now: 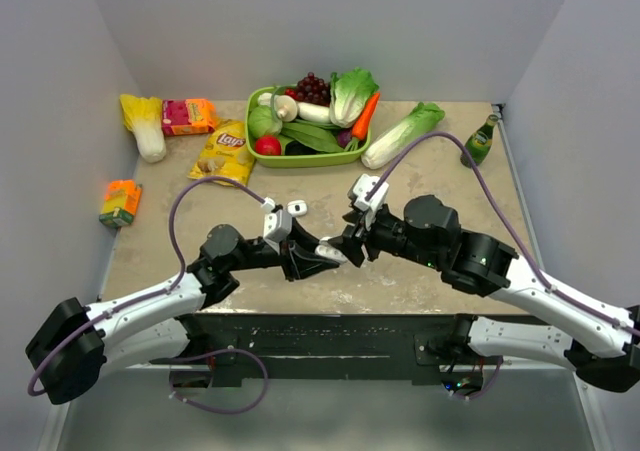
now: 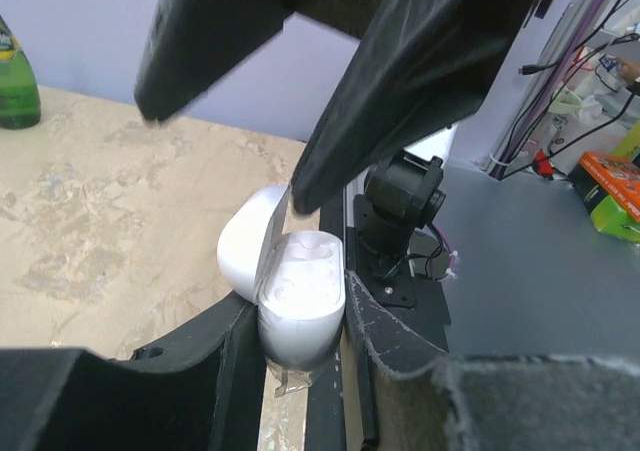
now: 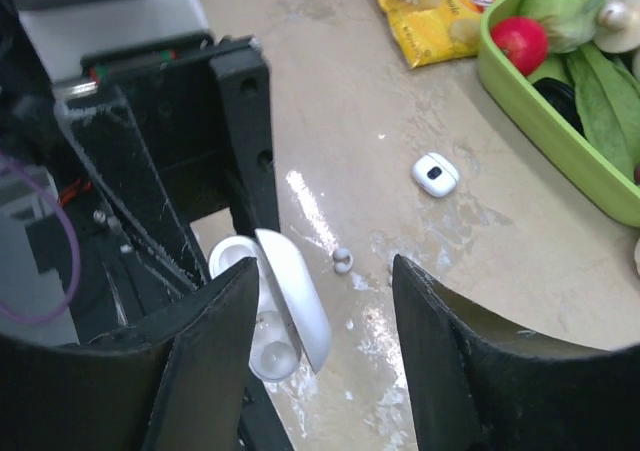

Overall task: Insert the wireless bluetooth earbuds into the charging case
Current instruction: Pass from the right arm to the left, then adjust the left earbud at the center of the board.

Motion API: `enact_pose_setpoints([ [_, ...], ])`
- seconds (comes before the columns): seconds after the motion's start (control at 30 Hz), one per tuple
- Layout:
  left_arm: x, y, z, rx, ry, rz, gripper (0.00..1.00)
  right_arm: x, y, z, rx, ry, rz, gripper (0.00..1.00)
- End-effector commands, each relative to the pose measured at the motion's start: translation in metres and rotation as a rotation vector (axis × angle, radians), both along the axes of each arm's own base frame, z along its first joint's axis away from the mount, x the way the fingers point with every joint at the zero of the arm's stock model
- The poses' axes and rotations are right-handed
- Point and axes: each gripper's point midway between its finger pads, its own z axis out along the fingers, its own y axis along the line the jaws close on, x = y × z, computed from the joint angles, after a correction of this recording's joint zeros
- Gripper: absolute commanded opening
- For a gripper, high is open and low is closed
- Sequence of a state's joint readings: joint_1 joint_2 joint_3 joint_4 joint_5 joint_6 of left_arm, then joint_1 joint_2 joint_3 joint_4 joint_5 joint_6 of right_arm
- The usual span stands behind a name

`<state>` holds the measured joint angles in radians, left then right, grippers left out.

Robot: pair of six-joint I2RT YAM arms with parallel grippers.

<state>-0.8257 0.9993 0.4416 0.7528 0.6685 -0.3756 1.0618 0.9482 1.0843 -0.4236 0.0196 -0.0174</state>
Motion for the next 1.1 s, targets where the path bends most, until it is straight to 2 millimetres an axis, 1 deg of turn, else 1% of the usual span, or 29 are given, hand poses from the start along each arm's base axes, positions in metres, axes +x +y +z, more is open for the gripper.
enact_pose_setpoints([
  [0.0,0.005,0.008,0.015,-0.084,-0.025,0.065,0.00,0.016,-0.009,0.045,0.196,-0.025,-0.149,0.62],
  [0.03,0.006,0.010,0.010,-0.081,-0.015,0.083,0.00,0.018,-0.013,0.050,0.223,-0.027,-0.177,0.64],
  [0.07,0.008,0.012,0.009,-0.085,-0.012,0.102,0.00,0.024,-0.024,0.058,0.271,-0.027,-0.251,0.66],
  [0.1,0.013,0.018,0.014,-0.109,-0.016,0.153,0.00,0.028,-0.028,0.055,0.291,-0.025,-0.288,0.68],
  [0.13,0.016,0.022,0.006,-0.104,-0.003,0.190,0.00,0.033,-0.032,0.052,0.313,0.000,-0.335,0.68],
  [0.17,0.019,0.027,0.006,-0.117,0.003,0.223,0.00,0.041,-0.037,0.045,0.310,0.012,-0.383,0.68],
  [0.2,0.025,0.038,0.015,-0.161,-0.001,0.295,0.00,0.048,-0.041,0.027,0.283,0.036,-0.432,0.68],
  [0.23,0.027,0.044,0.005,-0.158,0.017,0.332,0.00,0.052,-0.041,0.013,0.281,0.082,-0.458,0.67],
  [0.27,0.030,0.051,0.004,-0.174,0.027,0.368,0.00,0.062,-0.043,-0.005,0.262,0.114,-0.489,0.66],
  [0.3,0.034,0.062,0.012,-0.221,0.025,0.431,0.00,0.061,-0.035,-0.032,0.232,0.164,-0.454,0.65],
  [0.33,0.036,0.069,0.002,-0.220,0.043,0.468,0.00,0.063,-0.033,-0.047,0.231,0.204,-0.462,0.61],
  [0.37,0.039,0.074,-0.001,-0.229,0.055,0.497,0.00,0.065,-0.031,-0.062,0.220,0.228,-0.464,0.60],
  [0.4,0.041,0.082,0.003,-0.259,0.056,0.532,0.00,0.067,-0.025,-0.091,0.186,0.258,-0.462,0.58],
  [0.43,0.042,0.085,-0.004,-0.257,0.070,0.550,0.00,0.066,-0.020,-0.105,0.172,0.283,-0.454,0.53],
  [0.47,0.042,0.088,-0.003,-0.271,0.080,0.560,0.00,0.067,-0.017,-0.118,0.150,0.299,-0.452,0.51],
  [0.5,0.043,0.090,-0.005,-0.272,0.087,0.574,0.00,0.070,-0.011,-0.139,0.112,0.321,-0.452,0.50],
  [0.57,0.043,0.091,-0.011,-0.262,0.094,0.580,0.00,0.070,-0.006,-0.161,0.055,0.350,-0.445,0.48],
  [0.6,0.044,0.092,-0.011,-0.264,0.096,0.585,0.00,0.074,0.000,-0.161,0.064,0.344,-0.439,0.47],
  [0.63,0.044,0.092,-0.013,-0.261,0.097,0.586,0.00,0.078,0.002,-0.176,0.022,0.358,-0.448,0.46],
  [0.67,0.044,0.092,-0.014,-0.259,0.098,0.584,0.00,0.081,0.003,-0.181,0.008,0.352,-0.460,0.46],
  [0.7,0.043,0.092,-0.015,-0.258,0.099,0.583,0.00,0.087,0.006,-0.181,0.012,0.345,-0.470,0.45],
  [0.73,0.043,0.092,-0.015,-0.259,0.098,0.581,0.00,0.091,0.008,-0.193,-0.019,0.353,-0.481,0.44],
  [0.8,0.042,0.092,-0.016,-0.254,0.100,0.576,0.00,0.102,0.009,-0.197,-0.019,0.361,-0.498,0.44],
  [0.83,0.042,0.092,-0.017,-0.251,0.100,0.576,0.00,0.108,0.007,-0.208,-0.042,0.378,-0.517,0.45],
  [0.9,0.041,0.092,-0.019,-0.247,0.104,0.575,0.00,0.117,0.010,-0.210,-0.041,0.382,-0.519,0.48],
  [0.93,0.042,0.092,-0.020,-0.244,0.104,0.577,0.00,0.122,0.010,-0.213,-0.049,0.383,-0.525,0.49],
  [0.97,0.041,0.092,-0.021,-0.241,0.105,0.576,0.00,0.125,0.011,-0.222,-0.069,0.393,-0.527,0.50],
  [1.03,0.041,0.093,-0.023,-0.238,0.105,0.577,0.00,0.132,0.013,-0.224,-0.082,0.386,-0.532,0.51],
  [1.07,0.040,0.093,-0.023,-0.235,0.101,0.576,0.00,0.134,0.014,-0.231,-0.096,0.392,-0.536,0.52],
])
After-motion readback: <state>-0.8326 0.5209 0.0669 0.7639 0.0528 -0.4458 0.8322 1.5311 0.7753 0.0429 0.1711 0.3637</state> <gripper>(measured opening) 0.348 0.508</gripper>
